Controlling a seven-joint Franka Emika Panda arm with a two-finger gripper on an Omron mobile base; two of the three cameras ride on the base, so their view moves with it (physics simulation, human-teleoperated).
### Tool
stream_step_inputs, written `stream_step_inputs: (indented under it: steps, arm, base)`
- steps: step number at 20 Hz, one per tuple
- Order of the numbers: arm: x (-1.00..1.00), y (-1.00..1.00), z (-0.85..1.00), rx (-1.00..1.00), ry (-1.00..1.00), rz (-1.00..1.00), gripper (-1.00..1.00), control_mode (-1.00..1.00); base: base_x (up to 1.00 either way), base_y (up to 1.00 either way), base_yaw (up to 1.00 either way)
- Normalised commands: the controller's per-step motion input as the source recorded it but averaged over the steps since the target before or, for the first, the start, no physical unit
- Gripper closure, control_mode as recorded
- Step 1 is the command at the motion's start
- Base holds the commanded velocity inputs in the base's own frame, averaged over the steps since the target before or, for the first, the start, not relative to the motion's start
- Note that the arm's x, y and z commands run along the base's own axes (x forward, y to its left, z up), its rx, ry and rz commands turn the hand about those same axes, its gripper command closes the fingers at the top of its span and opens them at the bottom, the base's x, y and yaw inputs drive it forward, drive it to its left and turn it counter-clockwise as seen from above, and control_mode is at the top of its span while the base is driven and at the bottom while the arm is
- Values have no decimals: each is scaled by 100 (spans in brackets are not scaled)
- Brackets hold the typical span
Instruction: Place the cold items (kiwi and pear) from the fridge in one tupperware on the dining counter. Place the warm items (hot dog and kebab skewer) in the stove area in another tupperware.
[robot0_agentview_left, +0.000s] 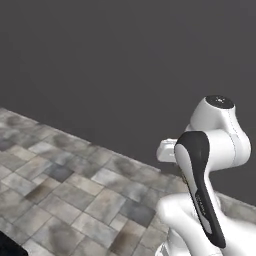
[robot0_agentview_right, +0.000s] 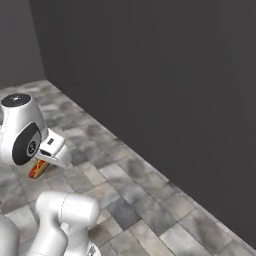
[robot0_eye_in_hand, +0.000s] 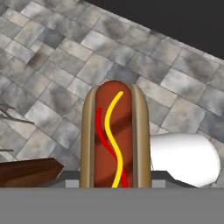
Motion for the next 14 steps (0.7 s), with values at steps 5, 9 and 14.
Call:
stream_step_inputs:
  steps: [5,9,14]
  arm:
    - [0,0,0,0,0,0,100,100]
    - [0,0,0,0,0,0,100,100]
    - [0,0,0,0,0,0,100,100]
  base:
    - [100,-27,45]
    - [100,-21,46]
    - [100,-16,49]
